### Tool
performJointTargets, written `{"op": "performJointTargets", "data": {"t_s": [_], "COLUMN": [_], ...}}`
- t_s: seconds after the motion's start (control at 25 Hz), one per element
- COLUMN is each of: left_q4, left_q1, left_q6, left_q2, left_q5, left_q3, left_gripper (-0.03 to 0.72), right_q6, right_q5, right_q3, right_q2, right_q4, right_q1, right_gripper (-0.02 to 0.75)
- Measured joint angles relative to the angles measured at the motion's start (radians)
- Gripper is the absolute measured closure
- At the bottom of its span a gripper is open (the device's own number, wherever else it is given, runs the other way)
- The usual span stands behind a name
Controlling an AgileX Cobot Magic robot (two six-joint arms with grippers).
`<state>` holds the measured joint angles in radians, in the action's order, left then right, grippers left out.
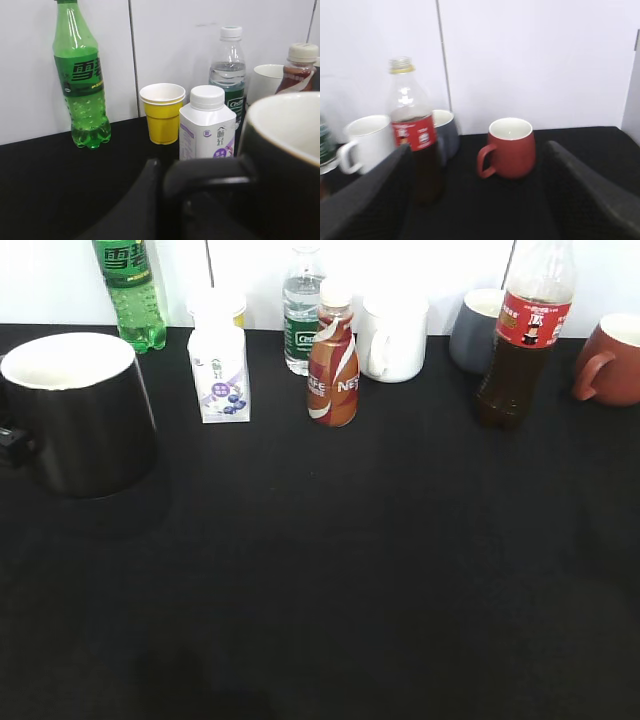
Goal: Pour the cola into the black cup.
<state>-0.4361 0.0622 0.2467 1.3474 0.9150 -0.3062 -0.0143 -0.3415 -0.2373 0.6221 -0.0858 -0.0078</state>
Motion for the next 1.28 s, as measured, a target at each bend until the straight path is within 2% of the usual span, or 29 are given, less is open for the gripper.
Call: {"op": "performJointTargets", "data": {"t_s": [0.12, 0.2, 0.24, 0.32, 0.4, 0.52, 0.76, 0.84, 0.96, 1.0, 1.08, 1.16, 1.28], "left_q4": [-0.001, -0.001, -0.001, -0.001, -0.001, 0.000, 0.000, 0.000, 0.000, 0.000, 0.000, 0.002, 0.002], "left_q1": [0.000, 0.000, 0.000, 0.000, 0.000, 0.000, 0.000, 0.000, 0.000, 0.000, 0.000, 0.017, 0.111], "left_q6": [0.003, 0.006, 0.007, 0.007, 0.007, 0.007, 0.007, 0.007, 0.007, 0.007, 0.007, 0.007, 0.007], "left_q2": [0.000, 0.000, 0.000, 0.000, 0.000, 0.000, 0.000, 0.000, -0.001, -0.002, -0.001, 0.007, 0.059], "left_q5": [0.000, 0.004, 0.006, 0.006, 0.006, 0.006, 0.006, 0.006, 0.006, 0.006, 0.006, 0.008, 0.038], "left_q3": [0.000, 0.000, 0.000, 0.000, 0.000, 0.000, 0.000, 0.000, 0.000, 0.000, 0.000, 0.000, 0.000], "left_gripper": [0.656, 0.656, 0.656, 0.656, 0.656, 0.656, 0.656, 0.656, 0.656, 0.656, 0.656, 0.656, 0.655], "right_q6": [-0.025, -0.054, -0.041, 0.014, 0.022, 0.022, 0.023, 0.026, 0.074, 0.084, 0.091, 0.091, 0.104], "right_q5": [-0.426, -0.588, -0.640, -0.715, -0.808, -0.830, -0.833, -0.836, -0.856, -0.865, -0.850, -0.817, -0.812], "right_q3": [0.007, -0.048, -0.080, -0.152, -0.213, -0.307, -0.545, -0.606, -0.612, -0.592, -0.528, -0.463, -0.441], "right_q2": [0.443, 0.694, 0.796, 0.956, 1.104, 1.253, 1.466, 1.512, 1.524, 1.517, 1.464, 1.370, 1.192], "right_q4": [0.092, 0.123, 0.099, -0.045, -0.110, -0.108, -0.101, -0.101, -0.093, -0.074, -0.033, 0.055, 0.185], "right_q1": [0.000, 0.038, 0.094, 0.228, 0.269, 0.269, 0.269, 0.269, 0.269, 0.269, 0.269, 0.271, 0.337], "right_gripper": [0.145, 0.143, 0.143, 0.143, 0.133, 0.068, 0.075, 0.138, 0.325, 0.352, 0.353, 0.353, 0.353]}}
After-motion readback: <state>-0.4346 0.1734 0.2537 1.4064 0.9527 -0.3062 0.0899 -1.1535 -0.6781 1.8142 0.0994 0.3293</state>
